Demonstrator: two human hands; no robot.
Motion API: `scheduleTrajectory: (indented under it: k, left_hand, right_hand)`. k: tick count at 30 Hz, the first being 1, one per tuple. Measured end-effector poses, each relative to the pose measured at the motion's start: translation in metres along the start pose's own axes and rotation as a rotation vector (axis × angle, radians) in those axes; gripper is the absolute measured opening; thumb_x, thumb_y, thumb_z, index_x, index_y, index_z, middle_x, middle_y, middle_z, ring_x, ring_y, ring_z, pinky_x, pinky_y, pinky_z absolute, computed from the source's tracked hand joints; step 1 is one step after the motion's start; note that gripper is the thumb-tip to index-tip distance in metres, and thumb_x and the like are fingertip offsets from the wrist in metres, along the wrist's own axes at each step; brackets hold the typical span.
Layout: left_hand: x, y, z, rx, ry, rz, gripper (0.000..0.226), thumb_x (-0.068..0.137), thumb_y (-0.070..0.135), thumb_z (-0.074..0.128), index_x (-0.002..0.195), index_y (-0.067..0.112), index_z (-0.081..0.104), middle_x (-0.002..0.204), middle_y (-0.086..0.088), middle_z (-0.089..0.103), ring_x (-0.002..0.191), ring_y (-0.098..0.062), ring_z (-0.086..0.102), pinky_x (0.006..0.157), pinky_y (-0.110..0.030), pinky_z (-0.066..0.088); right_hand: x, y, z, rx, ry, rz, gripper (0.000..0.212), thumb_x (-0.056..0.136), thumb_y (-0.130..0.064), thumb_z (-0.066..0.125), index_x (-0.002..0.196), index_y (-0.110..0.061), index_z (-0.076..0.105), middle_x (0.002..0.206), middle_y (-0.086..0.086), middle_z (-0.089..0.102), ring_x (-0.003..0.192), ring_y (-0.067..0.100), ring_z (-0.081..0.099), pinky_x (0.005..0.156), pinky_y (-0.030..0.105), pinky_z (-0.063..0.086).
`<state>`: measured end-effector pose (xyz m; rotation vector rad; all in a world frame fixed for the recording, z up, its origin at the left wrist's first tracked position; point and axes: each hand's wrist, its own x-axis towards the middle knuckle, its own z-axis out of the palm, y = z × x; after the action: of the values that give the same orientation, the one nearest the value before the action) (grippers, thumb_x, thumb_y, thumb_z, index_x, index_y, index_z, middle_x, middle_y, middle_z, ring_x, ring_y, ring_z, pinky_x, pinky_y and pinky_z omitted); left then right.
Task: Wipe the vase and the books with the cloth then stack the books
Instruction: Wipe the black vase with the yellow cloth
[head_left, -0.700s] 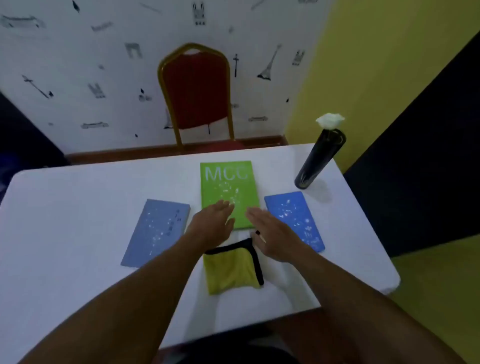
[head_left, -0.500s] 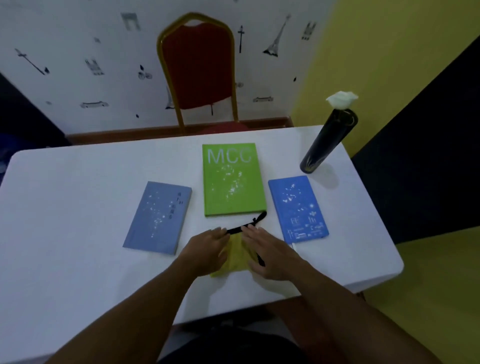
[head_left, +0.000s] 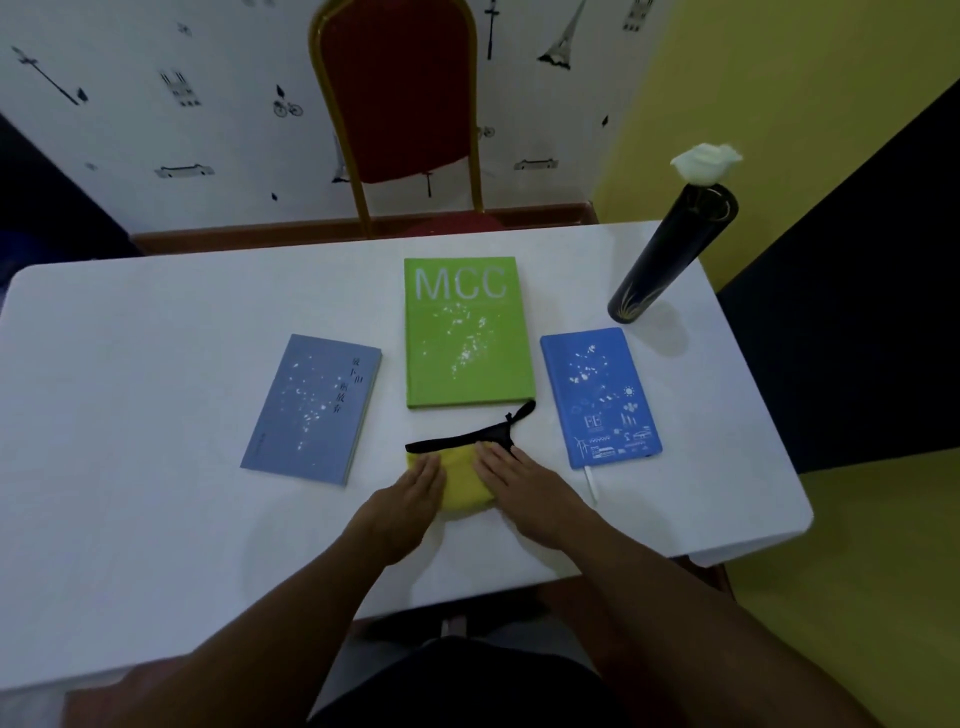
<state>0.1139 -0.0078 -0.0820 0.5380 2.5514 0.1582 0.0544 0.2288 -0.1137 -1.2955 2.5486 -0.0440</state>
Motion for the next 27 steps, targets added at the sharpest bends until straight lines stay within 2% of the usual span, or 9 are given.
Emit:
scheduleTrajectory:
  k: [3,6,9,11,14,17,19,25,27]
  left_hand:
    - [0.004,-0.003,-0.006,-0.128,0.031,-0.068,0.065,0.105,0.002,0.037,0.161,0.002,0.006,0.171,-0.017,0.003,0.158,-0.028,0.011,0.113,-0.042,0.043]
    - [0.007,0.004,-0.021,-0.246,0.122,-0.076,0.06,0.104,0.006,0.04,0.16,0.007,0.017,0.169,-0.017,0.019,0.151,-0.031,0.034,0.108,-0.044,0.048]
    - [0.008,0.004,-0.028,-0.293,0.192,-0.064,0.057,0.103,0.004,0.043,0.157,0.004,0.026,0.165,-0.018,0.029,0.145,-0.035,0.043,0.103,-0.048,0.052]
    - [0.006,-0.002,-0.03,-0.302,0.226,-0.08,0.049,0.104,0.005,0.044,0.153,0.004,0.034,0.164,-0.018,0.032,0.149,-0.032,0.037,0.107,-0.048,0.05]
    - [0.005,-0.01,-0.038,-0.313,0.243,-0.126,0.044,0.11,0.024,0.041,0.15,0.008,0.038,0.166,-0.014,0.03,0.153,-0.025,0.029,0.112,-0.044,0.045]
    - [0.01,-0.012,-0.057,-0.335,0.232,-0.17,0.057,0.108,0.046,0.027,0.153,0.012,0.035,0.167,-0.01,0.028,0.155,-0.022,0.025,0.115,-0.044,0.041]
    - [0.019,-0.01,-0.07,-0.324,0.243,-0.166,0.069,0.103,0.054,0.016,0.156,0.012,0.031,0.167,-0.009,0.028,0.155,-0.022,0.024,0.118,-0.042,0.036]
    - [0.075,0.005,-0.112,-0.306,0.287,-0.113,0.061,0.108,0.048,0.021,0.157,0.014,0.032,0.166,-0.009,0.032,0.155,-0.021,0.025,0.124,-0.035,0.02]
    - [0.098,0.01,-0.128,-0.308,0.321,-0.107,0.064,0.107,0.051,0.018,0.157,0.014,0.034,0.165,-0.009,0.033,0.155,-0.023,0.026,0.123,-0.039,0.023]
  right_hand:
    - [0.009,-0.009,-0.008,0.033,0.015,0.079,0.075,0.077,-0.016,0.078,0.145,-0.003,0.05,0.157,0.024,0.043,0.143,0.04,0.047,0.118,0.049,0.04]
    - [0.029,-0.027,-0.015,0.166,0.053,0.165,0.084,0.07,-0.026,0.084,0.144,-0.004,0.05,0.156,0.024,0.046,0.144,0.041,0.044,0.118,0.052,0.04]
    - [0.046,-0.041,-0.016,0.357,0.137,0.265,0.069,0.078,-0.007,0.081,0.141,0.004,0.055,0.144,0.024,0.058,0.139,0.042,0.052,0.114,0.054,0.041]
    - [0.048,-0.042,-0.025,0.426,0.17,0.315,0.064,0.088,0.007,0.067,0.149,0.003,0.045,0.153,0.021,0.05,0.148,0.038,0.041,0.121,0.046,0.032]
    - [0.042,-0.029,-0.029,0.43,0.09,0.313,0.064,0.098,0.007,0.051,0.158,-0.007,0.034,0.166,0.012,0.032,0.156,0.027,0.025,0.124,0.042,0.027]
    - [0.032,-0.005,-0.034,0.46,0.098,0.274,0.066,0.094,0.011,0.051,0.155,-0.011,0.042,0.163,0.01,0.038,0.153,0.026,0.034,0.118,0.046,0.039]
    - [0.02,0.013,-0.041,0.511,0.131,0.238,0.069,0.089,0.015,0.05,0.153,-0.011,0.046,0.161,0.01,0.042,0.149,0.026,0.04,0.12,0.04,0.037]
    - [-0.024,0.072,-0.069,0.498,0.33,0.236,0.088,0.07,0.023,0.059,0.148,-0.015,0.049,0.154,0.011,0.052,0.132,0.033,0.06,0.102,0.048,0.055]
    - [-0.037,0.091,-0.08,0.505,0.404,0.257,0.091,0.065,0.025,0.061,0.148,-0.011,0.049,0.152,0.014,0.053,0.135,0.031,0.057,0.106,0.045,0.053]
